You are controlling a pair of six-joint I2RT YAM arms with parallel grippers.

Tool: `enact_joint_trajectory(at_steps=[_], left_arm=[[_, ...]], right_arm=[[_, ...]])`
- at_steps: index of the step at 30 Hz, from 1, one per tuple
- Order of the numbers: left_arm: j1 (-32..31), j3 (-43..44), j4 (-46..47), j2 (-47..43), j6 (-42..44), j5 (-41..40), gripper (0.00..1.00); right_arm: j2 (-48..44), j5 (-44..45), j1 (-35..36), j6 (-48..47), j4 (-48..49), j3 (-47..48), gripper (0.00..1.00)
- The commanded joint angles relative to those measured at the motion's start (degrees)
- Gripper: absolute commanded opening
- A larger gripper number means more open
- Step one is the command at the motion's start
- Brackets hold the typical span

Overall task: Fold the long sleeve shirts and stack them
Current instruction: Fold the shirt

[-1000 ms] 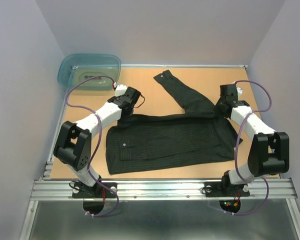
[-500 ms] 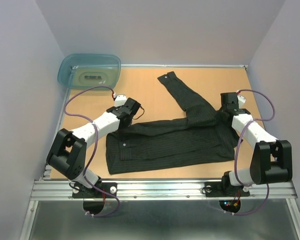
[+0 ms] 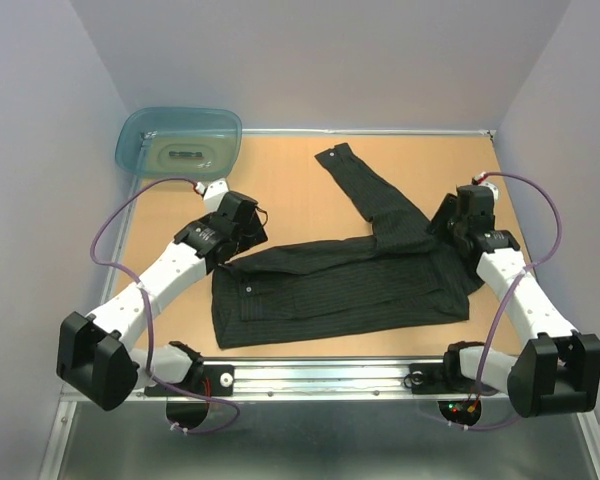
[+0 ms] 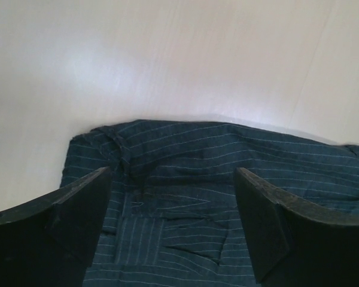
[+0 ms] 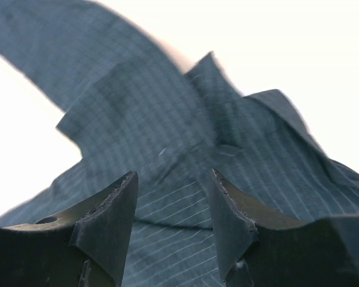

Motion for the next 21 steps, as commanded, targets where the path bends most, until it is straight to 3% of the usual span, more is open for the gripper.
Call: enact_joint_trajectory(at_steps=[1,8,13,21], left_arm=[[4.0,-3.44,-1.83,3.4,-7.78,8.24,0.93],[12.01,-9.59,4.14,1.74,-9.72,12.21,0.91],[13.06,-11.35,6.43,3.41,-9.11,15.54,0.88],[13.51,-13.82,10.91,6.31,-10.16,17.04,0.77]], right_arm=[[0.22,-9.01,-0.17,-5.41,1.53,3.1,0.56],[3.39,-20.44,3.6,-7.79,4.25,1.96,0.56],[6.89,-24.22,13.7,-10.59,7.68,3.97,0.55],[14.1,-22.74,28.91,-12.62,15.32,3.37,0.55]])
